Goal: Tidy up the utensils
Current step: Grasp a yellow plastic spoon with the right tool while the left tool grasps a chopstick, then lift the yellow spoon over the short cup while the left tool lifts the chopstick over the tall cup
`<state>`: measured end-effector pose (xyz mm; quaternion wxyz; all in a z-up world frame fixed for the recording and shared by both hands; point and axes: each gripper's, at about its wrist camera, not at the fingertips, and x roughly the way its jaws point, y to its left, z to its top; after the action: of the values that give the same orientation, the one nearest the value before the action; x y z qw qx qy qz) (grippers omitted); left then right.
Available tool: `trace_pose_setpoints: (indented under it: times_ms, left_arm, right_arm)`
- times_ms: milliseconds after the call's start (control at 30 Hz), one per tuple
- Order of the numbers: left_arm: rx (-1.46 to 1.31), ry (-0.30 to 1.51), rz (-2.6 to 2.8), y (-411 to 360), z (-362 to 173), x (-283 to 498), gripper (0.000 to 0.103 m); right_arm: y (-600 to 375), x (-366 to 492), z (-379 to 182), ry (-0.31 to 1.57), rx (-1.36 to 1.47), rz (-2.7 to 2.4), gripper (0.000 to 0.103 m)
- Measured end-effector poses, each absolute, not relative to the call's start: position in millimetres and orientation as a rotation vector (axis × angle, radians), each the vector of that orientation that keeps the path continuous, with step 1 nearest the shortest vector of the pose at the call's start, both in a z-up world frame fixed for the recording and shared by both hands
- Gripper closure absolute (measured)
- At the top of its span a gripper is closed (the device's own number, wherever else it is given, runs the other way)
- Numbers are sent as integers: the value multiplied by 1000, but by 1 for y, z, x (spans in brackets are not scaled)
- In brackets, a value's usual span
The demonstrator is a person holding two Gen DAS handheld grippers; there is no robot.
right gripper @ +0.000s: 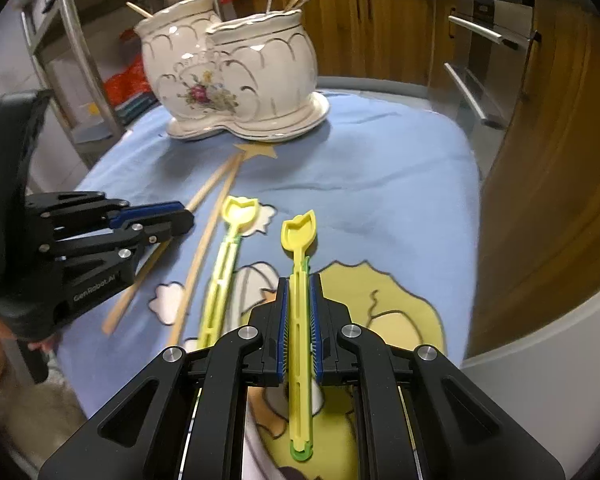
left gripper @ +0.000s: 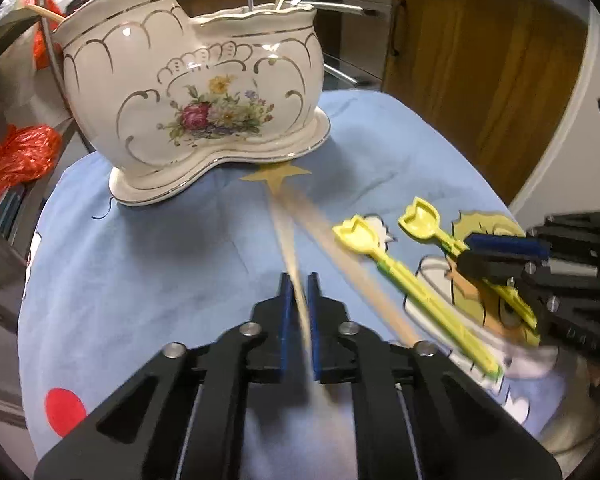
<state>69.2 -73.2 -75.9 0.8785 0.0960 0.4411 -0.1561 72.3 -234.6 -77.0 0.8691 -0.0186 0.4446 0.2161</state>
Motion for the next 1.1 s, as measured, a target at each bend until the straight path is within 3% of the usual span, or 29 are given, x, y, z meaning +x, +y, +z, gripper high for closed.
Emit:
trace_pose_setpoints:
  times_ms: [333,767,1100]
  left_arm:
    - [291,916,-354,-71,-76,59,98]
    - [268,872,-352,-58,-67,55,99]
    - [131,577,-357,-16,11,29,99]
  right_arm:
    - [-215,66,-80,916,-174,448,90]
    - [-225,67,-69,846,-117,430,92]
    - [-227,56,-20,612,11,465,92]
